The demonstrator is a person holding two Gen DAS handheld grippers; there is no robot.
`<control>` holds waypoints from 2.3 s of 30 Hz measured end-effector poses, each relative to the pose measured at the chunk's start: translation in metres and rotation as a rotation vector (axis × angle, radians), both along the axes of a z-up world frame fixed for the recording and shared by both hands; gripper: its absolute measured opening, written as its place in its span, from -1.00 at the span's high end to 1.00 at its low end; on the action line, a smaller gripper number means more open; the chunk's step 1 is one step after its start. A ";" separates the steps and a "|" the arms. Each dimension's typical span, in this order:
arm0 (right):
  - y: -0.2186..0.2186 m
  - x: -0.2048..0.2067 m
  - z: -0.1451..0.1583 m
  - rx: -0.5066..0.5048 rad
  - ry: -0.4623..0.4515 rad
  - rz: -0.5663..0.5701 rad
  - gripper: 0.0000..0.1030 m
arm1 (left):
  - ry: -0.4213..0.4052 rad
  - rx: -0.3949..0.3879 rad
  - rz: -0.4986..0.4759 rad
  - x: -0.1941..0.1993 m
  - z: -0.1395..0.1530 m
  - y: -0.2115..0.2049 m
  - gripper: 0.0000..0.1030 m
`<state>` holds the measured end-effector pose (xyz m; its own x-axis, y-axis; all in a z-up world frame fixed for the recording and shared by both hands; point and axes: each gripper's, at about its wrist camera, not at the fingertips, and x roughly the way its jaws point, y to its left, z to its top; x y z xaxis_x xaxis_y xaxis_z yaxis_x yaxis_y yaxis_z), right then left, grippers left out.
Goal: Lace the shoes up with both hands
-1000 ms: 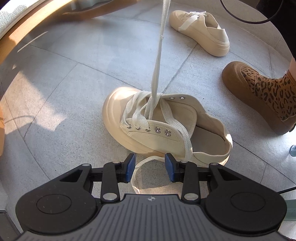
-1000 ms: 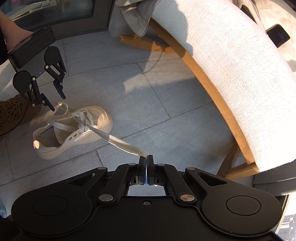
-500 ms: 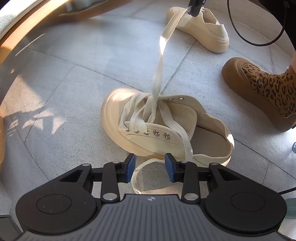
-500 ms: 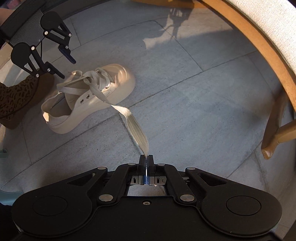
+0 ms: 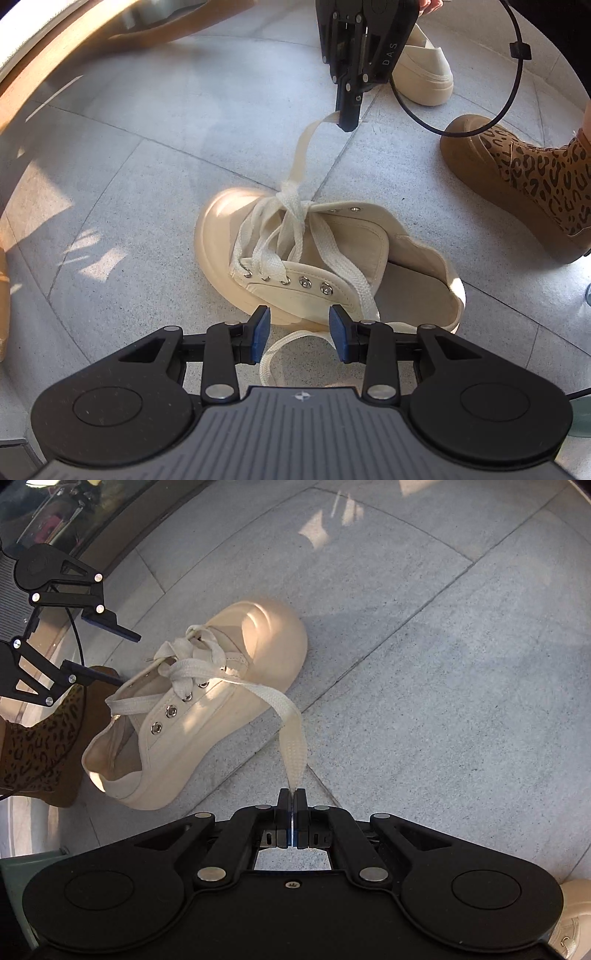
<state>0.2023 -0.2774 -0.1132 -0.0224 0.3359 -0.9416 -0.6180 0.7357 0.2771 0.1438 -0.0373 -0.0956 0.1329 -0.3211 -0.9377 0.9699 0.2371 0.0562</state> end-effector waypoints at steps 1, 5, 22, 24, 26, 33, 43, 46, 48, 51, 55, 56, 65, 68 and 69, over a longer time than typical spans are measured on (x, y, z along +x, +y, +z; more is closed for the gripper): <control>0.001 0.002 0.002 -0.005 -0.003 0.012 1.00 | 0.003 -0.015 -0.001 0.000 0.002 -0.001 0.35; 0.002 0.007 0.008 0.008 -0.002 0.028 1.00 | 0.001 -0.070 -0.003 0.002 0.011 -0.006 0.35; -0.019 0.017 -0.002 0.082 0.167 -0.109 1.00 | -0.104 -0.097 -0.080 -0.008 0.029 -0.029 0.35; -0.020 0.016 -0.002 0.047 0.149 -0.119 1.00 | -0.120 -0.110 -0.074 -0.011 0.033 -0.028 0.35; -0.018 0.015 0.001 0.031 0.114 -0.121 1.00 | -0.133 -0.132 -0.060 -0.014 0.037 -0.026 0.35; 0.008 0.001 0.021 0.148 0.038 -0.196 1.00 | -0.143 -0.202 -0.047 -0.023 0.043 -0.026 0.35; 0.022 0.004 0.028 0.399 0.167 -0.392 1.00 | -0.020 -0.194 -0.012 -0.015 0.028 -0.030 0.35; 0.027 0.004 0.027 0.419 0.188 -0.403 1.00 | 0.061 -0.201 0.060 -0.007 0.024 -0.026 0.35; 0.030 0.004 0.026 0.435 0.199 -0.413 1.00 | 0.129 -0.214 0.116 0.000 0.022 -0.024 0.35; 0.036 0.001 0.026 0.448 0.204 -0.416 1.00 | 0.168 -0.216 0.161 0.006 0.019 -0.020 0.35; 0.041 -0.003 0.027 0.484 0.238 -0.428 1.00 | 0.195 -0.216 0.200 0.012 0.018 -0.019 0.56; 0.042 -0.003 0.028 0.481 0.230 -0.427 1.00 | 0.199 -0.214 0.200 0.012 0.018 -0.018 0.66; 0.038 -0.010 0.026 0.467 0.234 -0.442 1.00 | 0.176 -0.202 0.145 0.004 0.018 -0.016 0.96; 0.035 -0.013 0.026 0.445 0.217 -0.449 1.00 | 0.164 -0.203 0.121 0.002 0.020 -0.016 0.97; 0.033 -0.013 0.026 0.442 0.217 -0.456 1.00 | 0.156 -0.204 0.110 0.000 0.021 -0.016 0.97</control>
